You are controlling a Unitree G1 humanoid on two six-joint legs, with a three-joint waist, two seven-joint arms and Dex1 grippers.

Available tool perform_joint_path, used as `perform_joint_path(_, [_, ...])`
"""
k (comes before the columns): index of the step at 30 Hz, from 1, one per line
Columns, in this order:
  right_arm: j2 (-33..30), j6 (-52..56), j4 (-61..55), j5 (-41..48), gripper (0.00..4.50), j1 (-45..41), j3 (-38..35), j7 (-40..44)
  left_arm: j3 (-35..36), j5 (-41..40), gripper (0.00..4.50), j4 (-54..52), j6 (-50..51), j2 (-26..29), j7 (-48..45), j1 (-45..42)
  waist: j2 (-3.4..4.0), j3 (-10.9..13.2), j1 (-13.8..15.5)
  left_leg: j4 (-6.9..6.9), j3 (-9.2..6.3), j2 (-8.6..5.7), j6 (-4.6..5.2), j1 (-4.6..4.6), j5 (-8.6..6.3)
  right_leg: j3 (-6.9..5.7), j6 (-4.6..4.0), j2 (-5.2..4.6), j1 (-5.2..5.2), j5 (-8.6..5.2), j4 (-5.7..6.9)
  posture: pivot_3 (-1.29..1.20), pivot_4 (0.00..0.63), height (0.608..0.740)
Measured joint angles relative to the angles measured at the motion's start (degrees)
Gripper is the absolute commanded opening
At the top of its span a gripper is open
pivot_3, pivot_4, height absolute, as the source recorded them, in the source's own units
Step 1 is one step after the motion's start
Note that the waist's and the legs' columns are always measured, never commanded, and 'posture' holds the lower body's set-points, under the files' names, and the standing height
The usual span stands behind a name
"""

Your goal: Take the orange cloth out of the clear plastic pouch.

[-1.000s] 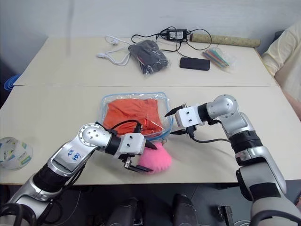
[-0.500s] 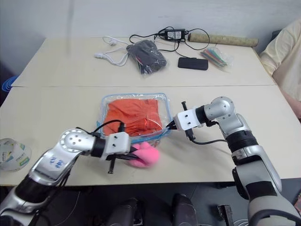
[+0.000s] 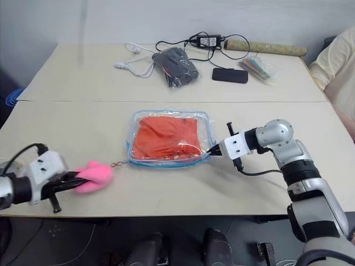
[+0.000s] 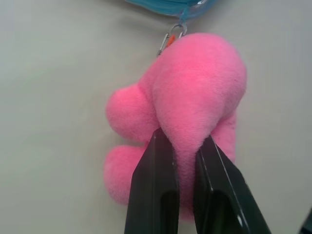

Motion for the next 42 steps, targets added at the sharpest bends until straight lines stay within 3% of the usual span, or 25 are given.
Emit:
perform_joint_path(3, [0.0,0.8,-0.3,0.3,0.0,0.5,0.0,-0.1,-1.1,-0.7,0.02,1.2,-0.3,0.0,0.8,-2.5,0.0,0.0,-0.1,-0.01,0.02,0.0,0.0,-0.01,0.0,0.01,0.0,0.0,-0.02,0.0,0.0,0.0,0.15,0.74])
perform_joint_path(6, [0.0,3.4,-0.6,0.6,0.65,0.5,0.0,-0.3,-3.2,-0.9,0.01,1.5,-0.2,-0.2,2.1,-3.3,0.0,0.0,-0.2,-0.03,0.03,0.0,-0.01,-0.01,0.0,0.02,0.0,0.01,-0.03,0.0,0.01,0.0,0.15,0.74])
perform_joint_path(7, [0.0,4.3,-0.8,0.8,0.98,0.6,0.0,-0.3,-3.6,-1.0,0.73,1.5,-0.2,-0.3,2.3,-3.3,0.0,0.0,-0.2,-0.03,0.03,0.0,-0.01,0.0,0.0,0.02,0.0,0.01,-0.03,0.0,0.02,0.0,0.15,0.74])
perform_joint_path(12, [-0.8,11.6,-5.4,3.7,2.72,3.6,-2.0,-0.1,-3.7,-2.5,2.32,1.2,1.2,-1.7,3.5,-2.0,0.0,0.0,-0.2,-0.04,0.04,0.01,-0.01,-0.01,-0.01,0.02,0.0,0.01,-0.04,0.0,0.01,0.0,0.15,0.74])
perform_joint_path(16, [-4.7,22.5,-14.5,9.2,4.18,9.5,-6.2,0.1,0.7,-4.3,3.63,-0.4,2.2,-2.1,3.1,2.5,0.0,0.0,0.1,-0.04,0.01,0.01,0.01,-0.06,-0.02,0.0,0.0,-0.01,-0.04,0.0,-0.05,0.0,0.15,0.74])
perform_joint_path(17, [-6.0,25.0,-16.7,10.5,4.47,11.1,-7.5,0.1,2.3,-4.9,3.92,-0.8,2.5,-2.1,2.6,3.8,0.01,0.0,0.1,-0.04,0.0,0.01,0.01,-0.05,-0.02,-0.01,0.0,-0.02,-0.03,0.0,-0.06,0.0,0.15,0.74])
perform_joint_path(19, [-8.1,29.9,-20.3,12.6,4.5,14.0,-10.2,-0.4,5.7,-7.1,4.48,-1.0,4.4,-2.1,1.7,4.9,0.0,0.0,0.1,-0.02,0.0,0.01,0.01,-0.05,-0.02,-0.02,0.0,-0.02,-0.03,0.0,-0.03,0.0,0.15,0.74])
perform_joint_path(23, [-11.7,41.6,-30.1,18.1,4.5,20.0,-14.9,-1.6,14.1,-15.8,4.48,-3.3,11.5,1.3,-3.1,4.6,0.0,0.0,0.2,-0.02,-0.03,0.03,-0.01,-0.04,-0.04,-0.01,0.0,-0.04,-0.03,0.0,-0.02,0.0,0.15,0.74])
perform_joint_path(26, [-13.3,51.4,-37.6,24.0,4.5,23.2,-17.7,-2.4,14.6,-18.3,4.48,-4.3,12.7,5.9,-4.3,0.3,0.03,0.0,0.4,-0.02,-0.03,0.01,0.0,-0.03,-0.04,-0.01,-0.01,-0.04,-0.02,0.0,-0.03,0.0,0.15,0.74])
perform_joint_path(29, [-13.9,61.3,-45.1,30.7,4.5,25.2,-19.8,-4.4,3.8,-14.6,4.48,-6.7,7.3,10.9,-1.9,-8.7,0.09,0.0,0.7,-0.04,0.04,-0.06,0.01,0.0,-0.05,0.04,-0.01,-0.07,-0.02,0.03,-0.04,0.0,0.15,0.74])
perform_joint_path(31, [-13.9,66.8,-48.9,34.8,4.5,26.5,-21.3,-6.6,-7.2,-9.4,4.48,-7.2,2.3,11.1,0.8,-15.9,0.15,0.0,1.0,-0.07,0.06,-0.08,0.01,-0.02,-0.06,0.04,-0.02,-0.06,-0.05,0.04,-0.04,0.0,0.15,0.74])
perform_joint_path(36, [-13.5,74.3,-56.1,41.5,4.5,30.0,-24.5,-11.8,-31.4,5.6,4.48,-1.6,-9.4,1.7,6.0,-30.9,0.13,0.0,1.7,-0.05,0.14,-0.25,0.02,-0.1,-0.06,0.03,0.0,0.02,-0.09,0.05,-0.04,0.0,0.15,0.74])
perform_joint_path(38, [-13.2,75.1,-57.2,42.1,4.5,30.8,-24.8,-13.4,-36.2,9.3,4.48,1.5,-12.0,-1.1,6.7,-33.3,0.11,-0.1,1.6,-0.05,0.16,-0.25,0.02,-0.1,-0.06,0.04,0.0,0.06,-0.09,0.05,-0.07,0.0,0.15,0.74])
perform_joint_path(42, [-12.5,76.1,-58.8,42.7,4.5,32.4,-25.2,-15.8,-40.4,12.9,3.55,5.2,-15.6,-5.2,7.4,-35.3,0.1,-0.1,1.5,-0.06,0.15,-0.14,0.02,-0.09,-0.06,0.05,0.0,0.11,-0.1,0.05,-0.09,0.0,0.15,0.74])
